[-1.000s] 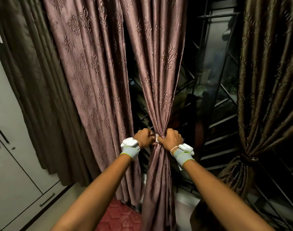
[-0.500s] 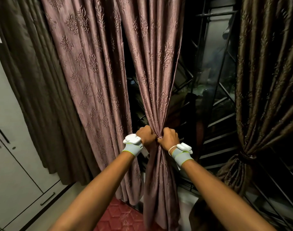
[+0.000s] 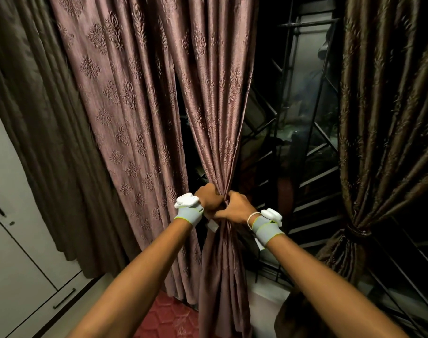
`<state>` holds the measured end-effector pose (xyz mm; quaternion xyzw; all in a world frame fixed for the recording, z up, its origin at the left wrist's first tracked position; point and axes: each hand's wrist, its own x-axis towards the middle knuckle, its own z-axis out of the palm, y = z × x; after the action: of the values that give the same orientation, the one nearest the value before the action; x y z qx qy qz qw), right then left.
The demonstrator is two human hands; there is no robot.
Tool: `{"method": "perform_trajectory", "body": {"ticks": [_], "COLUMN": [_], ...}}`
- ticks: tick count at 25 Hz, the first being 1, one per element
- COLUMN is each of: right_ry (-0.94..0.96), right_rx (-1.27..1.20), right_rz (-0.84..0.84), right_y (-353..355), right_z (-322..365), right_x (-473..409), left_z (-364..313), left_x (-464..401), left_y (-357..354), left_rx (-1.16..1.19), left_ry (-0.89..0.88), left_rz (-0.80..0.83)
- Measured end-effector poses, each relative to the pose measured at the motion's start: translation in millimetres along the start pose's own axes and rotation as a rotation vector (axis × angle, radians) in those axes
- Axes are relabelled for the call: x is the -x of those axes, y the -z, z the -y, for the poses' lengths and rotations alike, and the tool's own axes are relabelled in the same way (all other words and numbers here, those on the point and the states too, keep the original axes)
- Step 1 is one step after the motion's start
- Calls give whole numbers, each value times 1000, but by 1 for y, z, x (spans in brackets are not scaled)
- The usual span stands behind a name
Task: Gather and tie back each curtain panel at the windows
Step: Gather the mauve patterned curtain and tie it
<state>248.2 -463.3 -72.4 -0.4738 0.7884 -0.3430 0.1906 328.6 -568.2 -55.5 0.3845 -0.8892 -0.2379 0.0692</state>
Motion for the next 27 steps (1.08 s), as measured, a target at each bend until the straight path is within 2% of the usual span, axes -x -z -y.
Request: {"method": "perform_trajectory", "body": {"ticks": [3,6,14,19,23,27], "right_ry": [-79,-90,-38,43,17,-28], "right_rx": [151,202,81,-60,29,111], "right_rz": [-151,-170,-107,-124,-150,-211], "right_y": [-10,-15,-5,7,28,45], "right_z": [-5,-16,-25,-31,-48,-65], "right_x": [-3,-10,-15,-8,-8,-12], "left_z": [7,7,-3,-4,2,4], "left_x": [-24,-19,4,-6,-8,-14], "left_y": [-14,-12,-7,-3,-3,-6], "left_rx": [80,102,107,50,-7,68], "left_ry": [23,36,141,82,5,-61], "left_rz": [80,103,-100,-115,-79,15]}}
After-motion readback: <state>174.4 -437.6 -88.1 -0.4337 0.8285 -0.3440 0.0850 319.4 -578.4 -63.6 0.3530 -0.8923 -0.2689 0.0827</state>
